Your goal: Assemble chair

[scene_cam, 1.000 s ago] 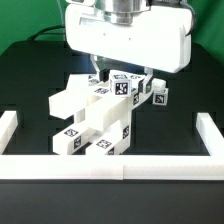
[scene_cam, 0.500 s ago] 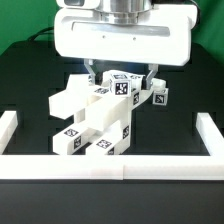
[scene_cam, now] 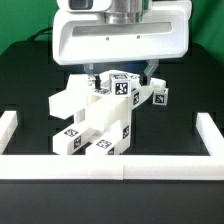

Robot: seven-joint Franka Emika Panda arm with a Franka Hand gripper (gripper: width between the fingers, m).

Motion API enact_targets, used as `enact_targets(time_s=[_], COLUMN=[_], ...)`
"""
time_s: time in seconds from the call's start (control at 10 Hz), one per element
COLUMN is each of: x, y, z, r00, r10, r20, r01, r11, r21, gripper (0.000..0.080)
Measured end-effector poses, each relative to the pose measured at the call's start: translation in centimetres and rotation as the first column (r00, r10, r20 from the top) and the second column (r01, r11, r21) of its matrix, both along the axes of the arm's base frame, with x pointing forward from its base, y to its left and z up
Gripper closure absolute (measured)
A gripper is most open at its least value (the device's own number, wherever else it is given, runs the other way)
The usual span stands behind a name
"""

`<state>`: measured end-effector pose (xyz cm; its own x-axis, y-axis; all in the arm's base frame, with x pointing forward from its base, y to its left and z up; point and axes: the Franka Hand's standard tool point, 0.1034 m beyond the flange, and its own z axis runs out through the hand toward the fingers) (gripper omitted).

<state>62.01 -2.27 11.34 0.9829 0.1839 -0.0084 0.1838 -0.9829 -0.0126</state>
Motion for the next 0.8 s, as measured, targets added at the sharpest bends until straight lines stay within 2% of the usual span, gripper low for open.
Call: enact_targets(time_s=[0.3,0.5,0.8], x=[-0.01,0.0,0.0], y=[-0.06,-0.07,-0.06], z=[-0.01,0.0,-0.01], r00=[1.0,1.0,0.998], r10=[0.015,0.013,-0.061], r20=[0.0,0.0,0.0], r01=[-0.015,-0.013,0.061], r11=[1.0,1.0,0.998], r21=[0.0,0.0,0.0], gripper=[0.0175,0.0518,0.0515])
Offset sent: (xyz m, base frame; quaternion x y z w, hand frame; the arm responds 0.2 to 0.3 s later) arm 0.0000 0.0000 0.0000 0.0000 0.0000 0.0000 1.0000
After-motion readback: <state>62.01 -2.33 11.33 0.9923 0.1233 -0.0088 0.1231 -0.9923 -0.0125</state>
